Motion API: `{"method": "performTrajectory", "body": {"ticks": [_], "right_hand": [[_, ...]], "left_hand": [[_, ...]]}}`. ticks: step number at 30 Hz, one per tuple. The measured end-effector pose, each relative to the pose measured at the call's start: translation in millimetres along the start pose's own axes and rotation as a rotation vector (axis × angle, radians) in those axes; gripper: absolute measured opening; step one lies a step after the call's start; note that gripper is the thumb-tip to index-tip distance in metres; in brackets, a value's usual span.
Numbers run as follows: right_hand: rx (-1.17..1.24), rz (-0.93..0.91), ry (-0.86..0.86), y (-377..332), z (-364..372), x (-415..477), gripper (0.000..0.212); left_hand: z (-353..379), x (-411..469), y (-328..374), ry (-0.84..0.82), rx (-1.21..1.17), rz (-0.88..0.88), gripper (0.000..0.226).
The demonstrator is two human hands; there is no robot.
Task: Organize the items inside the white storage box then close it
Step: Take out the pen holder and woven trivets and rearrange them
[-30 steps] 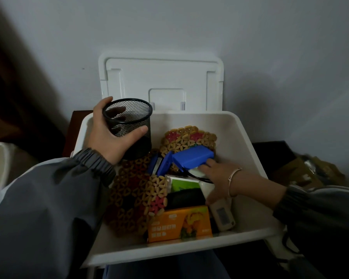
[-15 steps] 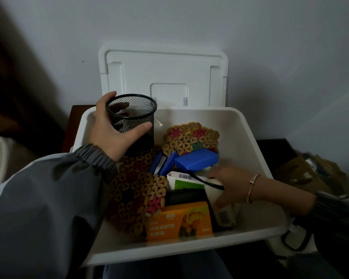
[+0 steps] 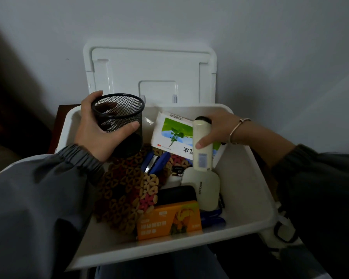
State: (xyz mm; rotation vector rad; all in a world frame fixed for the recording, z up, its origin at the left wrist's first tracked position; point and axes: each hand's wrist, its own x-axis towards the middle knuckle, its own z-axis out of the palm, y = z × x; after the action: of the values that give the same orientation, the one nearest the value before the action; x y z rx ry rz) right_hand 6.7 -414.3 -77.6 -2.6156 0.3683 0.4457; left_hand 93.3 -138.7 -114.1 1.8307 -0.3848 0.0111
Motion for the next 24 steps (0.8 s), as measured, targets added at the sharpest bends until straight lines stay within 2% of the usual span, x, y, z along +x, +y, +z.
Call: {"method": "performTrajectory", "body": {"ticks": [3, 6, 8, 11, 13, 15, 16, 18, 21, 24], "right_hand": [[-0.158, -0.073, 0.05, 0, 8, 13, 0.064], [-0.201, -0.086, -0.057, 4, 17, 19, 0.075], [-0.304, -0.051, -0.048, 9, 21, 19, 0.074], [-0.479, -0.04, 0.107, 9, 24, 7, 0.079], [-0.544, -0.122, 0.253, 5, 30, -13, 0.078], [-0.411, -0.243, 0.327, 0, 39, -41, 0.053], [-0.335, -0.28, 0.257, -1, 44, -55, 0.036], [-0.361, -0.29, -0.078, -2, 56, -80, 0.018], [-0.433, -0.204, -0.58, 3, 74, -95, 0.023], [-0.523, -0.097, -0.786, 10, 87, -91, 0.032]], "left_hand": [[0, 0, 0, -0.004, 0.025, 0.012, 0.094], [0, 0, 2, -0.009, 0.059, 0.016, 0.091], [0, -1, 3, -0.011, 0.069, 0.016, 0.091], [0, -1, 5, -0.013, 0.068, 0.011, 0.092], [0, -1, 5, -0.012, 0.075, 0.009, 0.092], [0, -1, 5, -0.008, 0.082, 0.015, 0.092], [0, -1, 5, -0.008, 0.086, 0.018, 0.092], [0, -1, 6, -0.012, 0.085, 0.022, 0.092], [0, -2, 7, -0.021, 0.087, 0.025, 0.093], [0, -3, 8, -0.028, 0.096, 0.014, 0.093]]}}
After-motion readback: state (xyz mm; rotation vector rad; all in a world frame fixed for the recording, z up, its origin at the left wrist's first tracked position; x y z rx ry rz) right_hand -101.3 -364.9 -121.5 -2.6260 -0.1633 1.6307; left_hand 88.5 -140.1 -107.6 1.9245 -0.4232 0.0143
